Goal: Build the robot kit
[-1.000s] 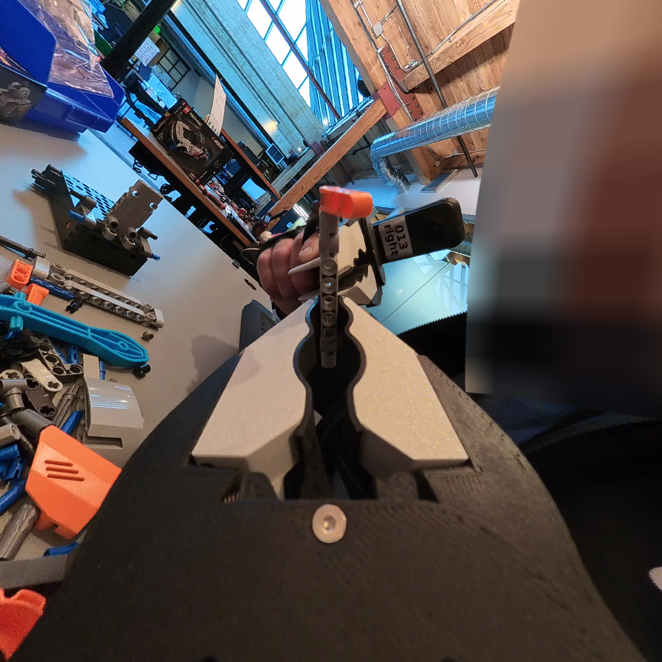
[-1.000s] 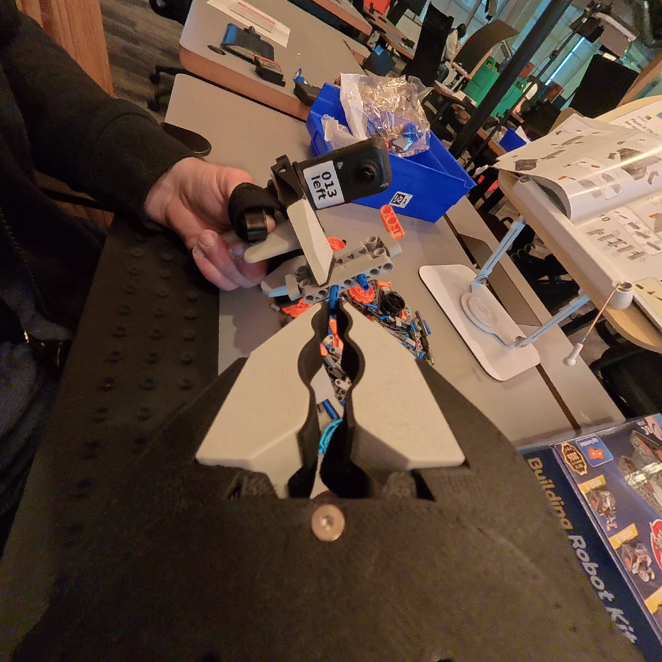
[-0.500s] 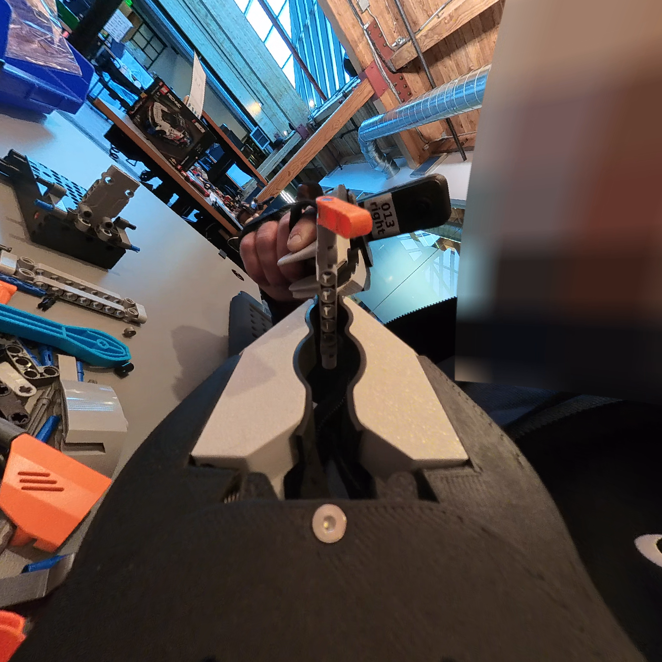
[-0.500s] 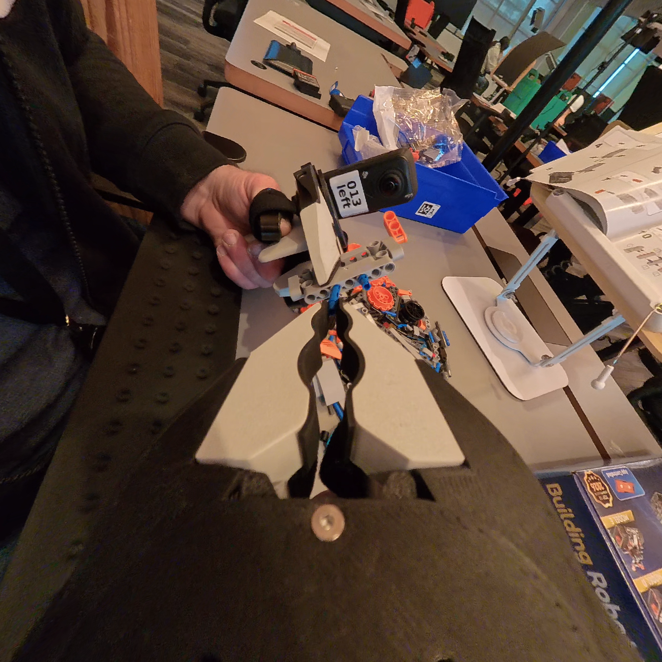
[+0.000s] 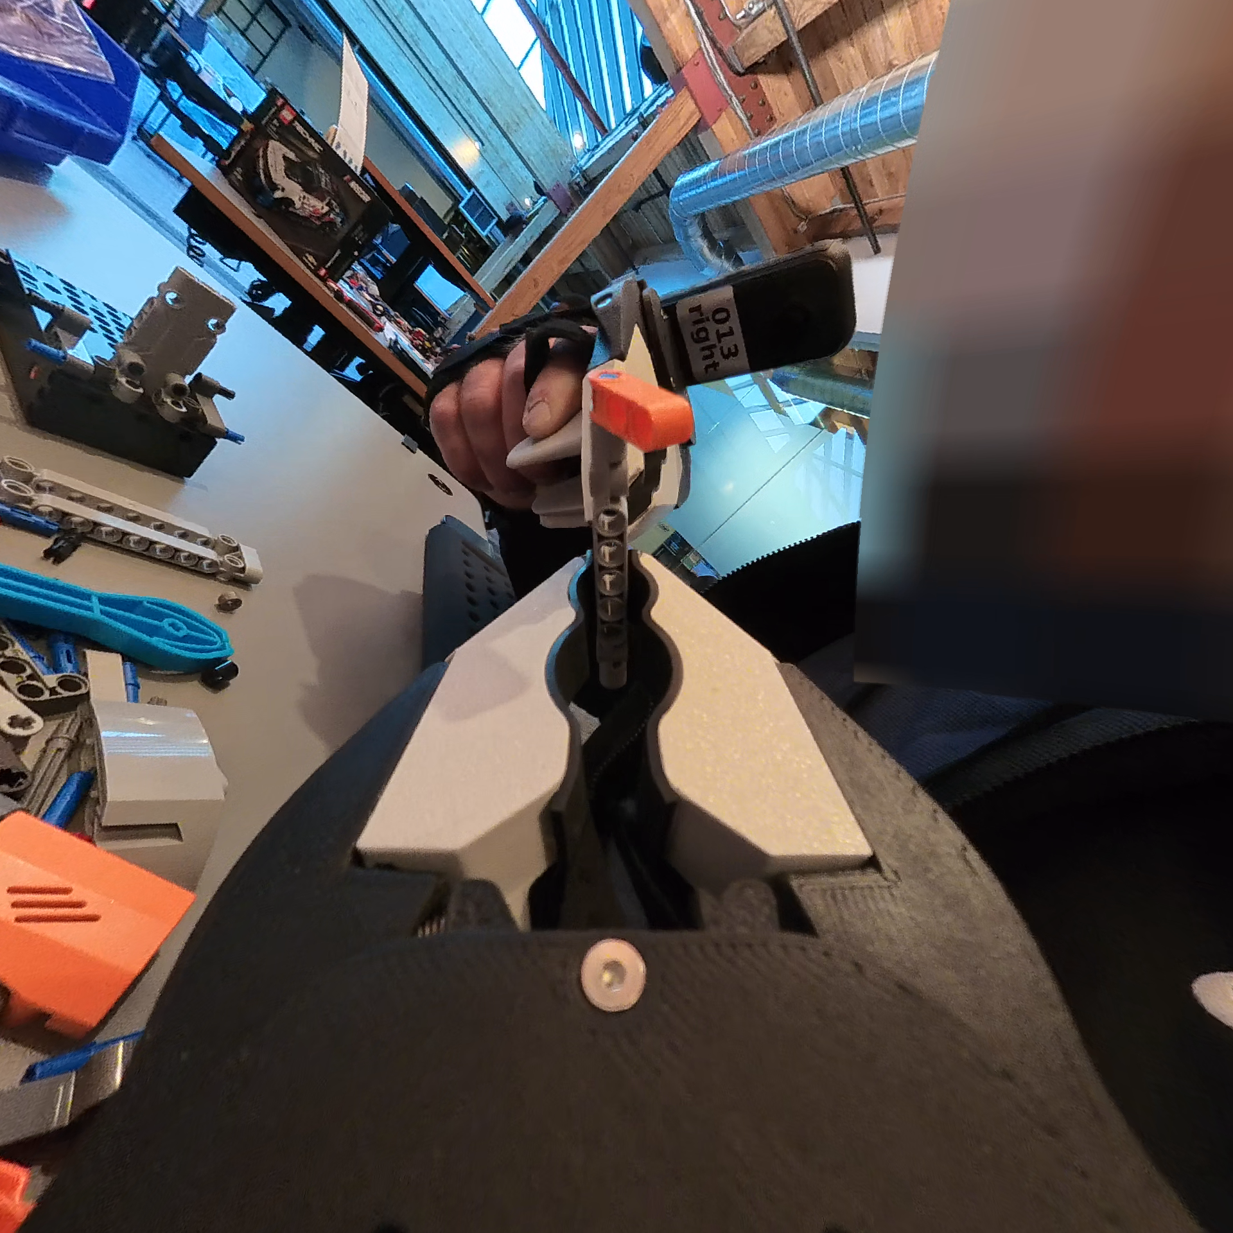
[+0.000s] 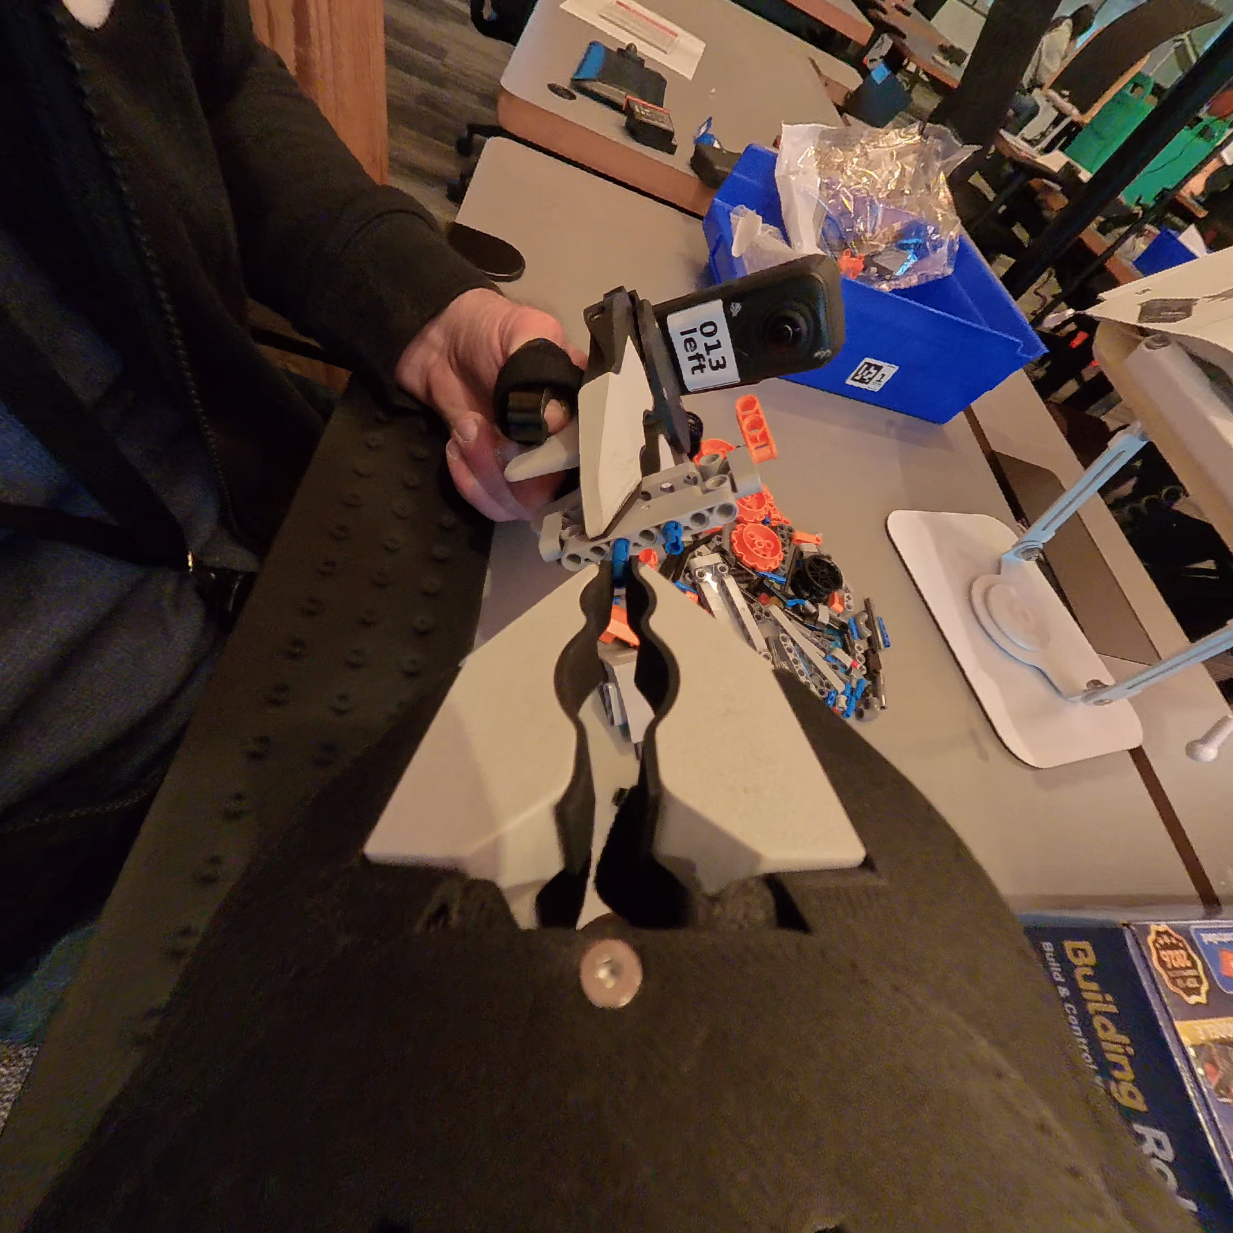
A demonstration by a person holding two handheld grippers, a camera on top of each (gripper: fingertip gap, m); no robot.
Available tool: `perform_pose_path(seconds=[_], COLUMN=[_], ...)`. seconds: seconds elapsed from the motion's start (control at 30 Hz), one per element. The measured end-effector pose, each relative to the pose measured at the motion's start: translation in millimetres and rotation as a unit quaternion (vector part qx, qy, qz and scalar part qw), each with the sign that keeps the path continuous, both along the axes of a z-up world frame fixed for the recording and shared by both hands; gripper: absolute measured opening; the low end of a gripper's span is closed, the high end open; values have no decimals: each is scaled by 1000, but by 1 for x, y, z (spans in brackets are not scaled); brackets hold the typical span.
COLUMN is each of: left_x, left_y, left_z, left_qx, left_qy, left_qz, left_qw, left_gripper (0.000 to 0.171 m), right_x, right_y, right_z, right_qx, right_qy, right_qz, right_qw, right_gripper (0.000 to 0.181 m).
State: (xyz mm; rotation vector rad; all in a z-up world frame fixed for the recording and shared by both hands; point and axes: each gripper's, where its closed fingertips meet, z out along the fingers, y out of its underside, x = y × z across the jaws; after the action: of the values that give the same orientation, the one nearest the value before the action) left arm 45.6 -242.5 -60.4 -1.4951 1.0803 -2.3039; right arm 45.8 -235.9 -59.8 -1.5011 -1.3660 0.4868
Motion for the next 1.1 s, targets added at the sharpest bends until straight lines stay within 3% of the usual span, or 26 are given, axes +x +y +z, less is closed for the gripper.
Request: perform_pose_path(seconds=[0.2, 0.5, 0.7, 0.93, 1.1], left_x=[4, 8, 11, 10, 10], left_y=[-9, -10, -7, -7, -7], left_z=[-7, -18, -17, -14, -15], left_qx=[40, 80, 81, 87, 91], left_qy=[20, 50, 50, 43, 46], left_qz=[-6, 6, 14, 18, 21], left_qw=[999, 996, 995, 995, 995], left_gripper=[6, 6, 6, 6, 6], right_x=[1, -2, 3, 7, 3], right_y=[-6, -5, -4, -2, -6], right_z=[-6, -17, -16, -13, -10], right_qx=[-71, -81, -137, -140, -151], right_qy=[17, -12, 35, 60, 78], right_qz=[29, 19, 22, 16, 26], right_qw=[997, 996, 990, 988, 985], right_gripper=[2, 3, 3, 0, 9])
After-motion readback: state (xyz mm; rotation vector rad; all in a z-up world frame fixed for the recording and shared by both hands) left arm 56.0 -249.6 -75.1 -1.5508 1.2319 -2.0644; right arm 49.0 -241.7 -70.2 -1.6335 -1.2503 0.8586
